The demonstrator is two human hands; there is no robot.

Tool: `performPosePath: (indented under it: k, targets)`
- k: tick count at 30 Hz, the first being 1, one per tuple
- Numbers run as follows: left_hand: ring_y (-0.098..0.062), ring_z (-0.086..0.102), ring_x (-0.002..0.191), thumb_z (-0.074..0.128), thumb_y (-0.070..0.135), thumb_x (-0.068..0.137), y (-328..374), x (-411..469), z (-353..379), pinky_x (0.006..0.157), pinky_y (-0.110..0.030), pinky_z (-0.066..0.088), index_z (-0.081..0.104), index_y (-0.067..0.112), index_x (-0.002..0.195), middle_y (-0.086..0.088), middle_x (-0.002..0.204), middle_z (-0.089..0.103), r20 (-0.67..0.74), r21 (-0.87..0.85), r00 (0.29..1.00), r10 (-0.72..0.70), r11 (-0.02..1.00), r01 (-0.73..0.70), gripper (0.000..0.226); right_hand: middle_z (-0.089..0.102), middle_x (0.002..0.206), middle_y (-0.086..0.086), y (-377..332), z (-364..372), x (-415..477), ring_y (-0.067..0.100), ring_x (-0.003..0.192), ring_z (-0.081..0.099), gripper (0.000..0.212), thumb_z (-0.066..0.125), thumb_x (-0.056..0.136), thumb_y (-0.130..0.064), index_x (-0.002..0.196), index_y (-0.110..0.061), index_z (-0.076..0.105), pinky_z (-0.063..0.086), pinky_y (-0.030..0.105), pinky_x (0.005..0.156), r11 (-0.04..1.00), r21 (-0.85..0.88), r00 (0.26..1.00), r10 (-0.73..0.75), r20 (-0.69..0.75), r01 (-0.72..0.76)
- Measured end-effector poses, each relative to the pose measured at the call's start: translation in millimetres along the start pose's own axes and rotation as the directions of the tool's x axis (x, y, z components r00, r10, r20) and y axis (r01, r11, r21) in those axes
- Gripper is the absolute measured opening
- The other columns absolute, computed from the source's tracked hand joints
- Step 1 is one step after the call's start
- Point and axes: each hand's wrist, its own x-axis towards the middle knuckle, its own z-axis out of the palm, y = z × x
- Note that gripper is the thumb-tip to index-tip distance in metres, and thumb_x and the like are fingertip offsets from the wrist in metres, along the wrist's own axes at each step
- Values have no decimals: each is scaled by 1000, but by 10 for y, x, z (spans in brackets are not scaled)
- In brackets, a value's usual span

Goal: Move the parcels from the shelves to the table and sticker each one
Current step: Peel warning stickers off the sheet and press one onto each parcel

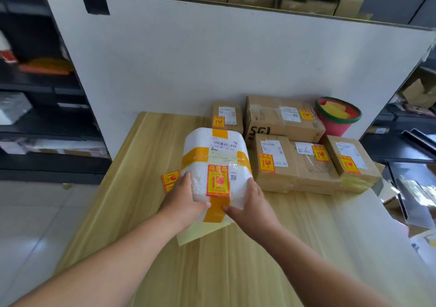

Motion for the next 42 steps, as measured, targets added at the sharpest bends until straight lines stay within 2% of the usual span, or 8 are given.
performPosePath:
  k: [4, 11, 16, 21, 28, 33, 36, 42]
  targets:
    - [-22, 38, 134, 71, 39, 78, 67, 434, -14, 105, -40, 40, 9, 24, 152, 3, 152, 30, -24, -17, 999, -32, 999, 32, 98, 44, 133, -6, -31, -35, 515, 17, 120, 47, 76, 73, 76, -43, 134, -19, 30, 47, 33, 85, 1000, -24, 1000, -17, 26, 17]
    - [-18, 57, 113, 73, 45, 60, -57, 1045, -348, 89, -45, 53, 23, 34, 144, 7, 132, 51, -113, -144, 981, -160, 979, 143, 98, 38, 141, -4, -397, 137, 1393, 21, 127, 43, 89, 73, 75, -47, 142, -18, 22, 47, 39, 92, 989, -50, 985, -130, 118, 136]
    - [-14, 62, 104, 80, 49, 48, -158, 1499, -665, 78, -41, 58, 31, 42, 135, 13, 121, 57, -153, -135, 975, -159, 981, 139, 101, 34, 147, -3, -703, 322, 1915, 21, 132, 40, 93, 72, 76, -48, 145, -17, 19, 47, 42, 97, 983, -33, 974, -174, 145, 181]
    - [-17, 57, 111, 83, 45, 44, -216, 2019, -880, 83, -42, 55, 29, 39, 138, 11, 125, 54, -184, -68, 975, -123, 991, 112, 108, 26, 152, -1, -871, 508, 2374, 23, 138, 33, 100, 74, 76, -46, 148, -17, 11, 43, 42, 103, 982, -32, 972, -180, 151, 187]
    - [-17, 54, 113, 79, 49, 43, -447, 2698, -880, 86, -41, 54, 20, 38, 143, 10, 132, 50, -77, -66, 991, -112, 992, 107, 117, 22, 154, 2, -880, 875, 2947, 25, 139, 30, 101, 75, 79, -31, 150, -16, 6, 40, 44, 107, 992, -86, 986, -76, 148, 89]
    - [-14, 56, 109, 86, 29, 56, -593, 3081, -837, 85, -35, 51, 36, 36, 129, 10, 121, 55, -25, -162, 998, -58, 985, 53, 89, 21, 154, 3, -875, 1103, 3205, 26, 139, 30, 99, 73, 81, -31, 150, -14, 5, 40, 43, 107, 993, -121, 991, 4, 131, 12]
    - [-14, 57, 108, 86, 23, 57, -613, 3264, -826, 89, -40, 52, 36, 40, 119, 10, 118, 57, 0, -170, 1000, -24, 985, 23, 81, 21, 154, 4, -876, 1165, 3307, 27, 137, 33, 99, 73, 81, -30, 150, -12, 3, 40, 43, 106, 990, -135, 992, 50, 116, -34]
    - [-16, 50, 116, 83, 20, 66, -669, 3489, -769, 95, -36, 46, 20, 25, 147, 9, 131, 47, 30, -140, 999, -30, 990, 34, 102, 11, 158, 5, -909, 1219, 3431, 25, 143, 21, 97, 68, 86, -21, 151, -10, -3, 28, 38, 115, 984, -166, 993, 83, 88, -67]
